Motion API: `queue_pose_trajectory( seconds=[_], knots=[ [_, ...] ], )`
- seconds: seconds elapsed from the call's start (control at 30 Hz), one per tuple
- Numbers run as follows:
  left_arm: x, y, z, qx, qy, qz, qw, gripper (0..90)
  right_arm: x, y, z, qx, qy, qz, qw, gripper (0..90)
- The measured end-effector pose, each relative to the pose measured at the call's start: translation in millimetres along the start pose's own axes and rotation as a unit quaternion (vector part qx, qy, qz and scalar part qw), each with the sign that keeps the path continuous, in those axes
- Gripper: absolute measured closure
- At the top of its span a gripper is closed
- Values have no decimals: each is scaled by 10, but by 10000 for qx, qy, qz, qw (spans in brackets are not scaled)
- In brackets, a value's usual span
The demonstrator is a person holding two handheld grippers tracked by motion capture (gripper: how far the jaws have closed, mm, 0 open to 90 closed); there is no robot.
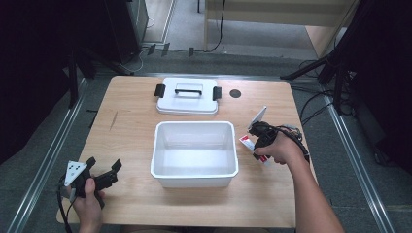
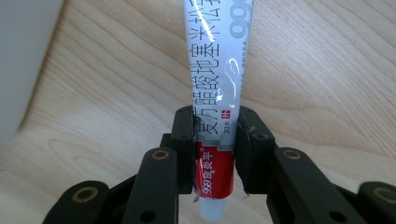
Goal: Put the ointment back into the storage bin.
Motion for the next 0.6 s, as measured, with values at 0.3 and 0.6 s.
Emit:
queue_pose_trajectory(
  seconds=[0.3, 0.6],
  knots=[
    [0, 1, -1, 5, 8, 1, 10000, 0, -45, 289, -33, 258, -483, -77, 9985, 723],
    [-1, 1, -1, 5, 20, 7, 10000, 0, -59, 631, -78, 491, -802, -115, 9955, 723]
  ],
)
Point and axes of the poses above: each handheld gripper's, and its own axes: y roughly backward along the jaws, z roughly out of its underside, x roughly to its right, the point moved 8 cm from there along -y, roughly forward along the jaws, and after that the axes turned 7 degrees about x, right-handed, at the moved point
